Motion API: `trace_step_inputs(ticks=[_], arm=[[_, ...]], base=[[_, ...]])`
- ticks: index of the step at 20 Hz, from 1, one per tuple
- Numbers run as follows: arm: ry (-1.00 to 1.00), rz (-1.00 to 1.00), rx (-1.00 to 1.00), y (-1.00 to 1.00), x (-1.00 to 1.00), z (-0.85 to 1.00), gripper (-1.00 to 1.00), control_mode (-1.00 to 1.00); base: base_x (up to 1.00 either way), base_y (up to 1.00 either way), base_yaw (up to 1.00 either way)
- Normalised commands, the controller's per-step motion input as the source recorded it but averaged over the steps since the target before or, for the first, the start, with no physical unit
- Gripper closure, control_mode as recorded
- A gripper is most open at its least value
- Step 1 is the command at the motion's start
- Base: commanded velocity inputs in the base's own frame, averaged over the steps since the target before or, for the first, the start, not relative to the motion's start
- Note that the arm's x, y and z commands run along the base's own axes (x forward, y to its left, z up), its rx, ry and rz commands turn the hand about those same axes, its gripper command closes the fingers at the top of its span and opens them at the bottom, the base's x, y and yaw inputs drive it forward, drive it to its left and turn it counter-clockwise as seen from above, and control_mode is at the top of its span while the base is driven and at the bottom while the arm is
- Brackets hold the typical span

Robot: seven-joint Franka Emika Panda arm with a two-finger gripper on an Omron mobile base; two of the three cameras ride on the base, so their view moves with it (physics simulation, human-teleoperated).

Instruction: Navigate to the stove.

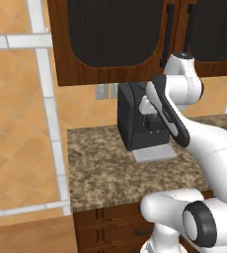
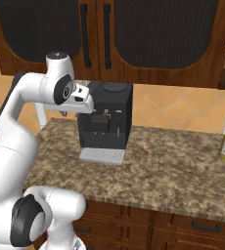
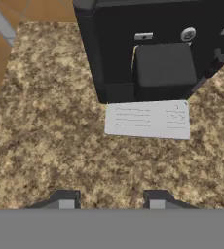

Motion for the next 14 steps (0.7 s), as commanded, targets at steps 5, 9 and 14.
trace_step_inputs(ticks=[5,9,14], arm=[[0.0,0.0,-0.01,-0.03,-0.51,-0.08,-1.0,-1.0],[0.0,0.0,-0.06,0.0,-0.96,-0.54,-1.0,-1.0],[0.0,0.0,-0.07,0.0,-0.91,-0.58,-1.0,-1.0]], base=[[0.0,0.0,0.0],[0.0,0.0,0.0],[0.0,0.0,0.0]])
